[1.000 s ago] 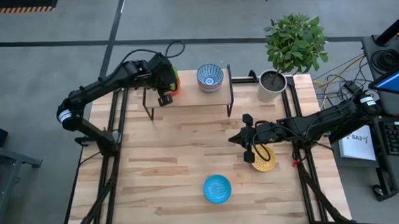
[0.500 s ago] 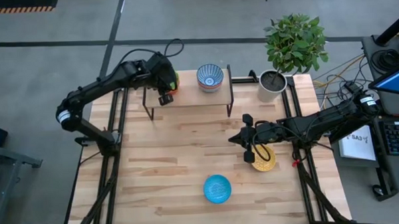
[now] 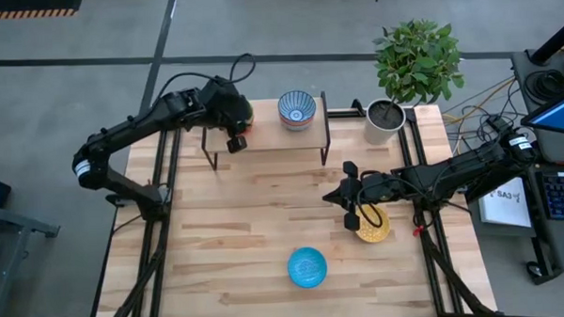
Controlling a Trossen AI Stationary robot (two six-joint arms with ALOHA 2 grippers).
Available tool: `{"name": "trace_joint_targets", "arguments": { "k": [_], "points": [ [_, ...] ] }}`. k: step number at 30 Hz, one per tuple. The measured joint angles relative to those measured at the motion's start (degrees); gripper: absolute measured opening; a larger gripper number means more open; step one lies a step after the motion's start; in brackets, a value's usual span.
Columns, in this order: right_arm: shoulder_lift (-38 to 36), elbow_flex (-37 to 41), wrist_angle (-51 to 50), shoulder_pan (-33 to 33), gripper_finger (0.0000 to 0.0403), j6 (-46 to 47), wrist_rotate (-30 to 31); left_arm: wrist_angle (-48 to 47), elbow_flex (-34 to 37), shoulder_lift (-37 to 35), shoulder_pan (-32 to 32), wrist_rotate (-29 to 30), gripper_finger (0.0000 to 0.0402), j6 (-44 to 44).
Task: Place and stack bowls onto a shelf
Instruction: Stack the light blue patterned bowl on top of the blue patterned bowl on the shelf
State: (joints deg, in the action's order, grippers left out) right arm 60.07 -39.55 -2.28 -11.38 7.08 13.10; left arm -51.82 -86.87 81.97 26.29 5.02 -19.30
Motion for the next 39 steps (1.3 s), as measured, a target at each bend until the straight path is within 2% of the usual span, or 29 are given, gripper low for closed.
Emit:
{"name": "trace_joint_targets", "arguments": {
  "k": [7, 13, 17, 24, 27, 33, 39],
  "points": [
    [0.0, 0.0, 0.04, 0.0, 0.0009, 0.41, 0.0, -0.07, 0.55, -0.28, 2.08, -0.04, 0.0077, -1.08],
    [0.0, 0.0, 0.04, -0.13, 0.0009, 1.79, 0.0, 1.45, 4.73, -1.38, 1.89, -1.42, 0.0077, 1.0],
    [0.0, 0.0, 0.02, -1.29, 0.0009, 6.18, -0.07, 8.05, 10.53, -6.47, -0.81, -6.38, 0.0068, 4.69],
    [0.0, -1.89, -0.35, -4.34, 0.0009, 11.7, -1.2, 25.36, 26.09, -18.87, -11.02, -6.42, 0.0051, 11.45],
    [0.71, -4.41, -0.42, -4.37, 0.0009, 12.57, -1.2, 31.82, 32.26, -23.44, -15.43, -4.04, 0.005, 12.25],
    [6.66, -11.18, -3.93, -4.37, 0.0009, 11.14, -1.77, 43.92, 43.55, -31.58, -20.63, 6.34, 0.0049, 12.26],
    [16.3, -22.15, -15.68, -4.37, 0.0009, 12.23, -4.58, 46.24, 49.41, -39.37, -20.68, 8.07, 0.0049, 12.0]
  ]
}}
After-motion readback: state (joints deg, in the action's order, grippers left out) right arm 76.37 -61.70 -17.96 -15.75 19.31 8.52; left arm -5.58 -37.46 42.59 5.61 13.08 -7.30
